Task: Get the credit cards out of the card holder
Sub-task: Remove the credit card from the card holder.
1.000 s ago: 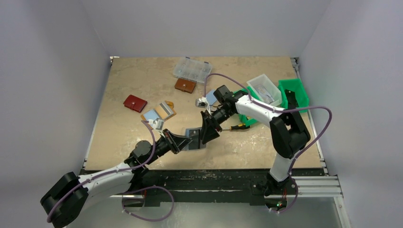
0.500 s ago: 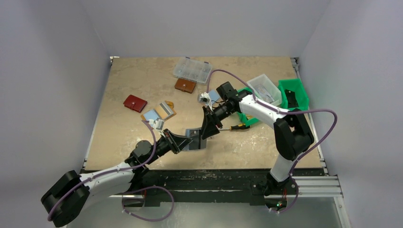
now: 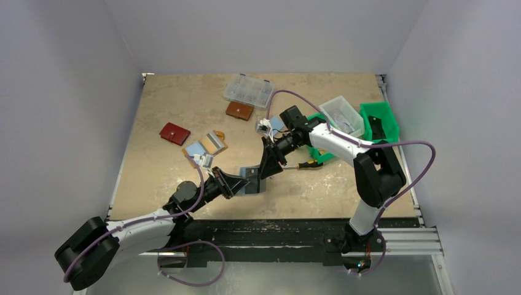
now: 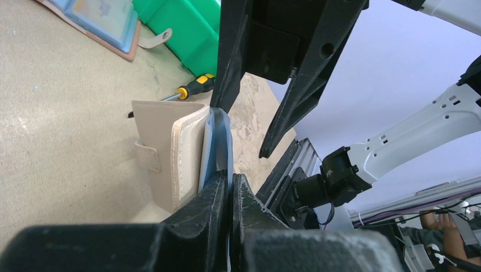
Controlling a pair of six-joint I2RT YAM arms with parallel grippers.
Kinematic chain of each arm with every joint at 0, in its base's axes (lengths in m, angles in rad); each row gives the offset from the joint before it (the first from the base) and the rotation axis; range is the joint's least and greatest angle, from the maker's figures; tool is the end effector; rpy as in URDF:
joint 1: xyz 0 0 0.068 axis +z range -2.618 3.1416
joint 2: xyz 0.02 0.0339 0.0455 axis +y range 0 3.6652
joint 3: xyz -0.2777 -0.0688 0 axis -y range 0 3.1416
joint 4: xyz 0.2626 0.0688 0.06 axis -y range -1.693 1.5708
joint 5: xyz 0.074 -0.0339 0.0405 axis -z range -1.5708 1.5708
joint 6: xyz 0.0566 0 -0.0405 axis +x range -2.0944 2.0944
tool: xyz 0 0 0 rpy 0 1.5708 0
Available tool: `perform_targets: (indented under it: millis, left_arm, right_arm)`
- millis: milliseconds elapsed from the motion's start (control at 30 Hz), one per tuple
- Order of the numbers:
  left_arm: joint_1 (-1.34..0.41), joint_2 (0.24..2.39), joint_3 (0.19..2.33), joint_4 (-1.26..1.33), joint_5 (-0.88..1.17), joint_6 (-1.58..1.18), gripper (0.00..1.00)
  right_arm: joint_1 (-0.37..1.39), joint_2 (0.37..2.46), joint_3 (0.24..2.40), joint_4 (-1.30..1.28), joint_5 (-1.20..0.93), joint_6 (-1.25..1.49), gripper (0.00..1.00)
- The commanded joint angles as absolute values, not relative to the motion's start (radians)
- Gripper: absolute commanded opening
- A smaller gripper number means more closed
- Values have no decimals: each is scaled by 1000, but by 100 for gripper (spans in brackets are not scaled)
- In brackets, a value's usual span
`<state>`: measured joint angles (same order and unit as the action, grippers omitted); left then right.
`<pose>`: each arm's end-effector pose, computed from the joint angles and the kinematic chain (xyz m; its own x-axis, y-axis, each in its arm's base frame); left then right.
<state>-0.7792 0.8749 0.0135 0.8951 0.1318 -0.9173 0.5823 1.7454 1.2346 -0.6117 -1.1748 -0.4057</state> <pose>0.1289 -0.1378 0.1708 -0.6127 -0.5011 -0.6111 0.4994 0.3539 -0.7908 0.2788 0.2461 0.2246 -0.4760 -0.4957 -0.7264 -0.7988 -0.1017 0.5929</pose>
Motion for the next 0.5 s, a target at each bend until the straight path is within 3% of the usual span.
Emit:
perform_targets:
  millis: [0,233,400,467]
  left_arm:
    - [-778,903,35,1057,156,-925,0]
    - [-778,911,38,1069,153,-928,0]
    - [-778,919,42,1069,147,-927,0]
    - [-778,924,43,1070,146,-927,0]
  right_arm:
    - [587,1721,1228,-589,-1218,-396,50]
    - [587,1726,1227,-581,-1220,-385,46]
    - [586,1727,1220,-552,-1225,-349,35]
    - [587,1730,1220,-548,-1227,-342,27]
